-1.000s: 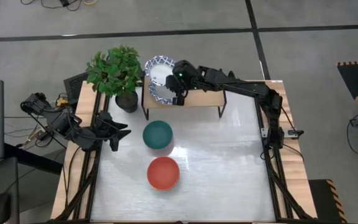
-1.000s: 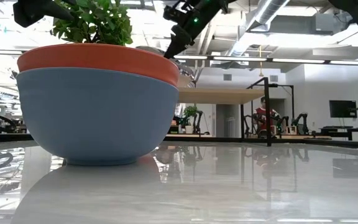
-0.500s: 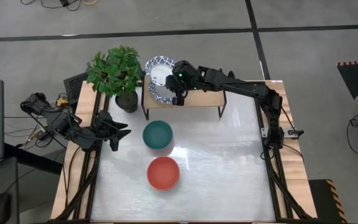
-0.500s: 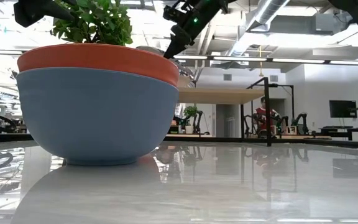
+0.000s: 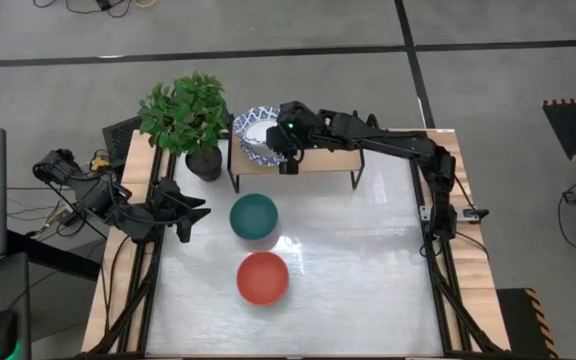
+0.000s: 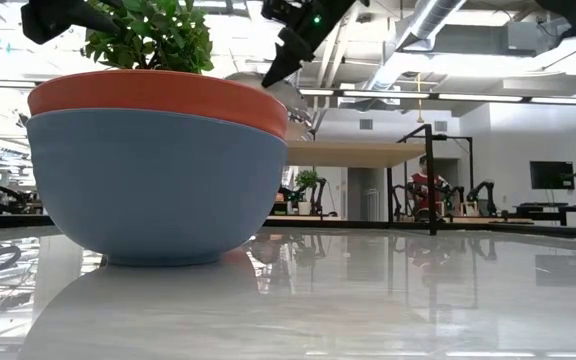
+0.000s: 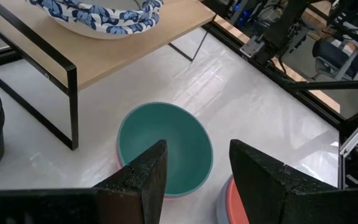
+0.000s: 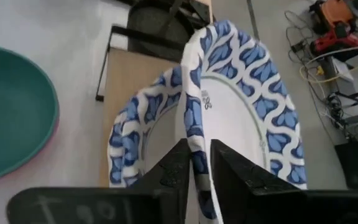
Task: Place and stack bowls onto a shelf
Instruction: Stack the white bowl on top of the white bowl on the shelf
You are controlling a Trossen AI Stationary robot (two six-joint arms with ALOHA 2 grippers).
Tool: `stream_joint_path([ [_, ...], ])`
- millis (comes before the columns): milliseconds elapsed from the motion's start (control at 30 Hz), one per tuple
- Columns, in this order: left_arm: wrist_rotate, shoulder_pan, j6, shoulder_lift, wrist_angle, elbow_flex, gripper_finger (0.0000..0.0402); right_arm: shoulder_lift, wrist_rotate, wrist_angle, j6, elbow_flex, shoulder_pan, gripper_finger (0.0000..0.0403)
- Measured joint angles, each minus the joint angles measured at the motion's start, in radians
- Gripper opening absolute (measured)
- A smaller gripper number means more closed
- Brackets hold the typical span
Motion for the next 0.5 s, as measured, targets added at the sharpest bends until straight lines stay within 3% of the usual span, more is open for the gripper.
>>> stream_joint_path([
  [500,-0.032,0.000,-0.036,0.000,0.000,0.000,0.0158,-0.014,-0.035,-0.036,0.060,-0.002,-0.001,0.0236],
])
